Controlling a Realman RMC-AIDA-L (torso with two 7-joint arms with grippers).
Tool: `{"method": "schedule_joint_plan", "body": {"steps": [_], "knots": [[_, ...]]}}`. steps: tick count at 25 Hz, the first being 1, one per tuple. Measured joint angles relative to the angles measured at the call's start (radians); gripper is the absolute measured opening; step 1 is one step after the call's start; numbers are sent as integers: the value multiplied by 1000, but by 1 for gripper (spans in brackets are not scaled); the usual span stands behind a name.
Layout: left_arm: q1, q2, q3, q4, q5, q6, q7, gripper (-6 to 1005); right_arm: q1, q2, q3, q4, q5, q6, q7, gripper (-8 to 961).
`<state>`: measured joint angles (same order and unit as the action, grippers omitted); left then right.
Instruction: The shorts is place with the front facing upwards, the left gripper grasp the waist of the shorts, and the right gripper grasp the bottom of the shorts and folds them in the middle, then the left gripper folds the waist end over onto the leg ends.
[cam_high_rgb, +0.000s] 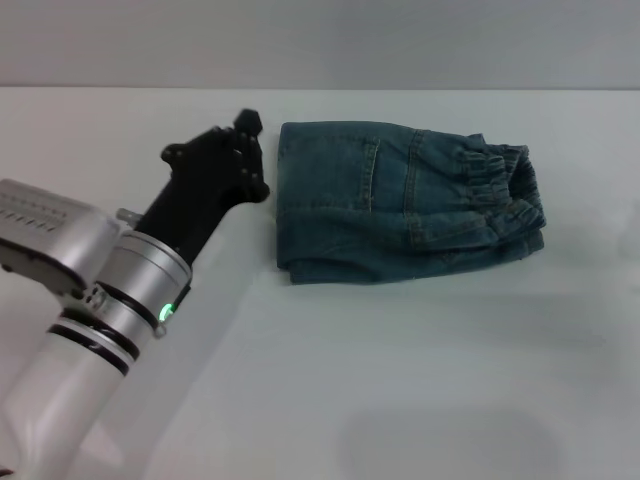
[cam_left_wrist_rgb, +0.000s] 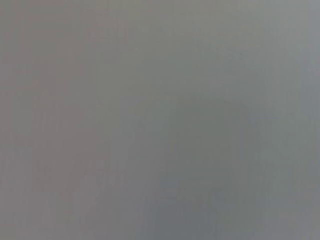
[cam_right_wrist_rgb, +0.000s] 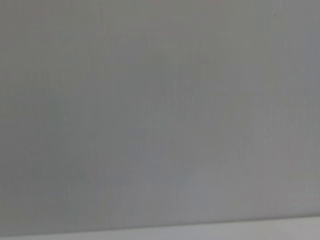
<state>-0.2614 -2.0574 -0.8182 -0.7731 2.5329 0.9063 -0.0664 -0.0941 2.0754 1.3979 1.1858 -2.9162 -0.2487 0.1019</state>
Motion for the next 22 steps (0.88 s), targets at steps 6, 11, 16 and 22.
{"method": "schedule_joint_plan", "body": {"steps": [6, 11, 16, 22], "knots": [[3, 6, -55, 11, 0, -20, 19, 26, -17, 0, -44, -30, 0, -164, -48, -2], [24, 4, -65, 17, 0, -16, 84, 193, -22, 1, -124, -104, -1, -398, -153, -1], [42, 1, -89, 13, -2, -19, 100, 343, -21, 3, -153, -166, 14, -575, -159, 26], [55, 2, -109, 11, -6, -13, 104, 528, -24, 3, -157, -205, 94, -611, -157, 162]]}}
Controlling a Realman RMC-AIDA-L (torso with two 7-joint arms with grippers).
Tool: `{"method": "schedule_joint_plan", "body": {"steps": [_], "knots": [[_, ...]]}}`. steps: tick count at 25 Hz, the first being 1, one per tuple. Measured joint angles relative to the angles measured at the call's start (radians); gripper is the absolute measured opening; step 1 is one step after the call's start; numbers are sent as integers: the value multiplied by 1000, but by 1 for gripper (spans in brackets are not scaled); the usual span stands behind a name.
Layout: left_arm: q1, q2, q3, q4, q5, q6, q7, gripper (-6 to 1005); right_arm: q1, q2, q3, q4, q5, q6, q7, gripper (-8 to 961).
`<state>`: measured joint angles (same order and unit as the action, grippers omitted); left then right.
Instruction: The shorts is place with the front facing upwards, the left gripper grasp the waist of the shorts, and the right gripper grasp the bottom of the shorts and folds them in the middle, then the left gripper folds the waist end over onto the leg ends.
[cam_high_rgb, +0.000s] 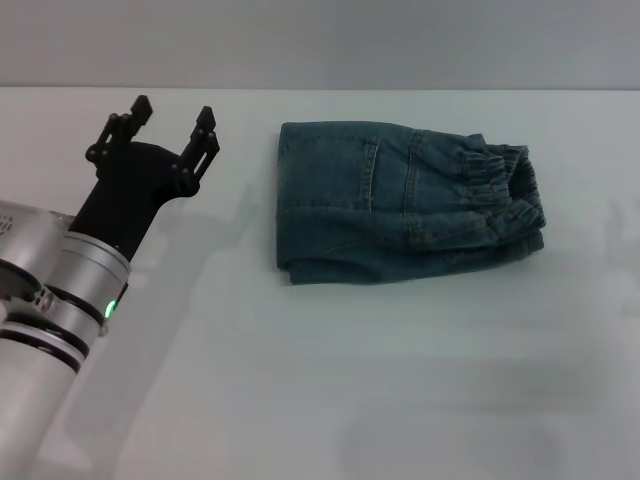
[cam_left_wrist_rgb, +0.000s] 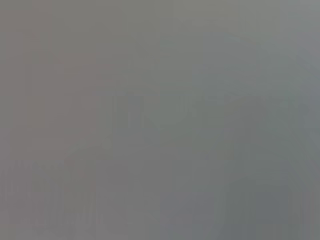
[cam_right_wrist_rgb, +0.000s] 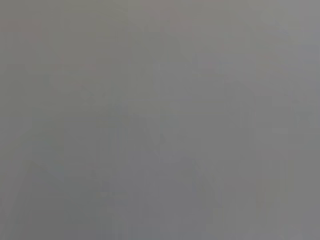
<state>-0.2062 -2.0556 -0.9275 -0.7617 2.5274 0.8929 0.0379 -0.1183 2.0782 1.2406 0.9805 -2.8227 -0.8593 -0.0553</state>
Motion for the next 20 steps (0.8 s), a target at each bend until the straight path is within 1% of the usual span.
{"method": "schedule_joint_plan", "body": {"steps": [2, 7, 9, 18, 20], "knots": [[5, 0, -6, 1, -2, 4, -2, 596, -5, 1, -9, -21, 34, -39, 0, 221], [27, 0, -24, 1, -1, 13, -5, 744, -16, 1, -22, -43, 80, -95, 1, 448], [31, 0, -25, -1, 0, 17, -6, 798, -21, 1, -22, -45, 80, -104, 1, 469], [36, 0, -30, 2, -2, 18, -7, 798, -25, 1, -34, -64, 103, -129, 2, 566], [37, 0, -34, 2, -2, 18, -7, 798, -25, 1, -34, -64, 103, -129, 2, 567]]}}
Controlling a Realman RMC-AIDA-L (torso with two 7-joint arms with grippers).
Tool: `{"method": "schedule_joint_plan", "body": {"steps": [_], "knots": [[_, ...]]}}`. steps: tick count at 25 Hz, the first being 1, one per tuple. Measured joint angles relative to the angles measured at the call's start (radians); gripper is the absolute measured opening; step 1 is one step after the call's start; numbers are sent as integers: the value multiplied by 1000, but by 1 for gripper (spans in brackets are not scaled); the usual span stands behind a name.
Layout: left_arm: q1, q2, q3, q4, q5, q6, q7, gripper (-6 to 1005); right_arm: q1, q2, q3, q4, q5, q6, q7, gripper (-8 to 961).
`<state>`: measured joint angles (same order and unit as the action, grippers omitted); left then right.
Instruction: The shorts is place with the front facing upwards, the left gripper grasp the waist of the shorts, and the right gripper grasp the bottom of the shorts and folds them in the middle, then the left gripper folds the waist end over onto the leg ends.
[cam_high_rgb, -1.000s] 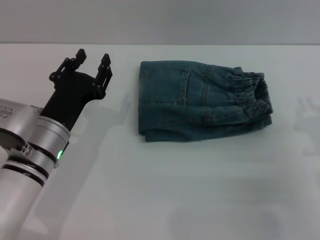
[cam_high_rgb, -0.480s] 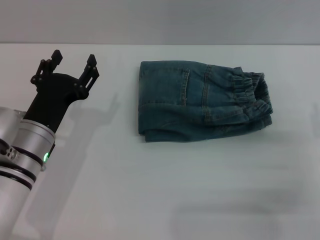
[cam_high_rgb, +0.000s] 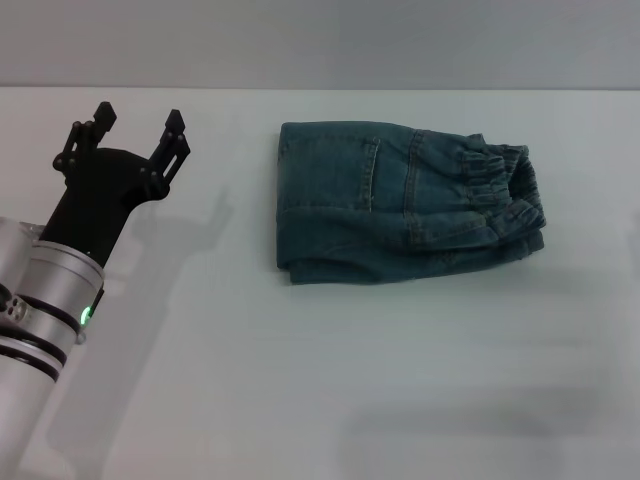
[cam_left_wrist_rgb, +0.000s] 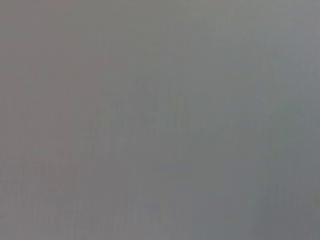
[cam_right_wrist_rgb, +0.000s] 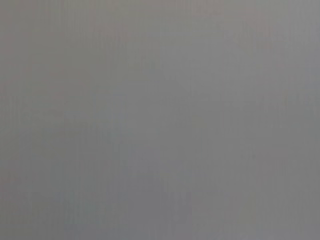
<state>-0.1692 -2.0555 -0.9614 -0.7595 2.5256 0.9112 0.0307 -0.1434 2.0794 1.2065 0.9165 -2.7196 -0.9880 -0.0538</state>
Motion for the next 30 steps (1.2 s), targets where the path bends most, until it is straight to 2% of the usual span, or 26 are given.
{"method": "schedule_joint_plan", "body": {"steps": [30], "knots": [[3, -2, -2, 0, 0, 16, -2, 798, 1, 1, -1, 2, 1, -1, 0, 567]]}}
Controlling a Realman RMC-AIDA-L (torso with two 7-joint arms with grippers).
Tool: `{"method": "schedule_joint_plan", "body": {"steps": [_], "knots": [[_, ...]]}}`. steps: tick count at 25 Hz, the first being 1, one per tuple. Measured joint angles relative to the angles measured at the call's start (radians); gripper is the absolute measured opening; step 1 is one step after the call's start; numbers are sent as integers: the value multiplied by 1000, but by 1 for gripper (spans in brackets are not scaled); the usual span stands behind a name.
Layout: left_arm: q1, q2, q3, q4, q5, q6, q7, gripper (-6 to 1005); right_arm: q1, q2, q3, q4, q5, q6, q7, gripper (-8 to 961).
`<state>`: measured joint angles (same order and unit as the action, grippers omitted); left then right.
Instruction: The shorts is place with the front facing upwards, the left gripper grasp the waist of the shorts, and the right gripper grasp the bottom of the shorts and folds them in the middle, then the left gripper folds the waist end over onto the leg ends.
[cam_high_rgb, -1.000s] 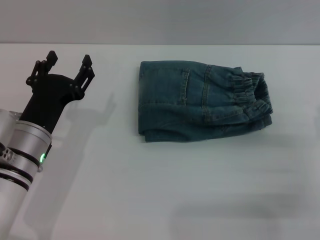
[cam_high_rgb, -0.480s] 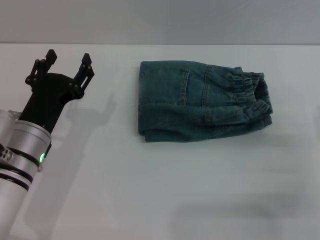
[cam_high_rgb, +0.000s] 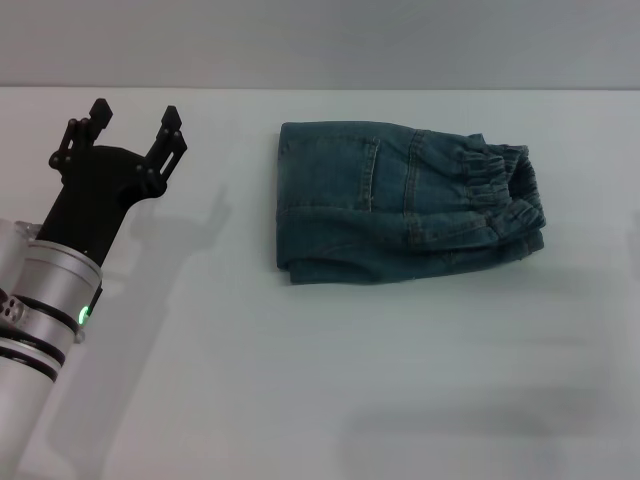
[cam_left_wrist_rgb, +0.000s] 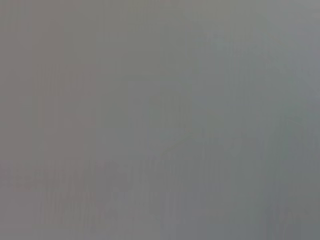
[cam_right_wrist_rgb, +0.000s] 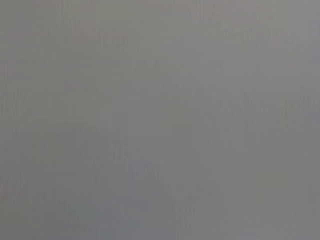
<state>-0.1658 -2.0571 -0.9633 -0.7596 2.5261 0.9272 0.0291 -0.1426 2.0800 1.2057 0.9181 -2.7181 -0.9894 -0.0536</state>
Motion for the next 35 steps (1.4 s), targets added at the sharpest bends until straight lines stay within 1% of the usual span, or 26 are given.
{"method": "schedule_joint_plan", "body": {"steps": [15, 17, 19, 23, 29, 35], "knots": [[3, 0, 0, 6, 3, 19, 0, 798, -1, 0, -2, -6, 6, -14, 0, 566], [-3, 0, 1, 10, 4, 19, 0, 798, -1, 0, -7, -17, 28, -29, 0, 566], [-9, 0, 4, 13, 4, 19, 0, 798, 2, -1, -16, -46, 47, -77, 0, 566], [-17, 0, 7, 20, 5, 20, 0, 798, 11, -2, -27, -74, 68, -107, 0, 566], [-23, -2, 10, 30, 5, 18, -3, 798, 29, -2, -47, -107, 103, -110, 1, 567], [-19, -3, 16, 29, 5, 21, -19, 798, 30, -2, -50, -110, 104, -112, 1, 566]]}}
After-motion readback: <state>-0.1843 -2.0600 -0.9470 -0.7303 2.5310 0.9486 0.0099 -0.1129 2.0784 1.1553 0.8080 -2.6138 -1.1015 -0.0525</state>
